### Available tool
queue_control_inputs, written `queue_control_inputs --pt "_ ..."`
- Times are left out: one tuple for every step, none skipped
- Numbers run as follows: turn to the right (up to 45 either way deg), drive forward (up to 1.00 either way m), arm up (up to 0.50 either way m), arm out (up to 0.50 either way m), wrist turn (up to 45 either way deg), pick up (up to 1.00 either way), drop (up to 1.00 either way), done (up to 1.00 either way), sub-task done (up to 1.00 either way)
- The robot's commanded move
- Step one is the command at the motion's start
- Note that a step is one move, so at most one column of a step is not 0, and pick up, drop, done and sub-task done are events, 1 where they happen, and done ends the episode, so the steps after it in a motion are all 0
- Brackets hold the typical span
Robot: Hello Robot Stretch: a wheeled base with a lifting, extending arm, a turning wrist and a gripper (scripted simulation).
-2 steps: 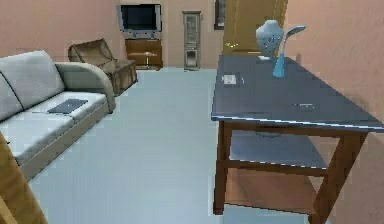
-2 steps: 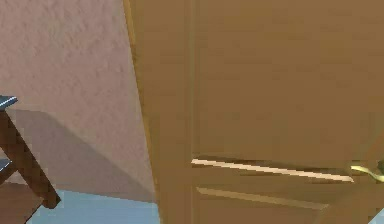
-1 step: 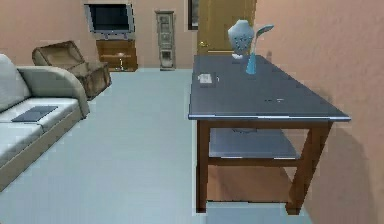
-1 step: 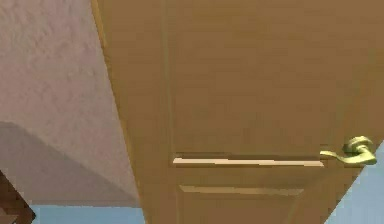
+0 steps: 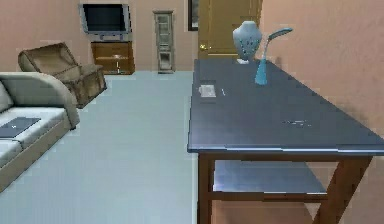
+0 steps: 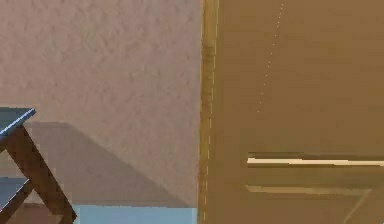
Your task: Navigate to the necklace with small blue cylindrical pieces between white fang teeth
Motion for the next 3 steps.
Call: queue_control_inputs --pt "-30.0 0.0 0.0 0.0 0.0 0.0 0.0 0.0 0.0" --pt "0.0 0.65 0.0 0.0 0.0 0.0 0.0 0.0 0.0" --pt "30.0 0.0 0.0 0.0 0.0 0.0 0.0 0.0 0.0"
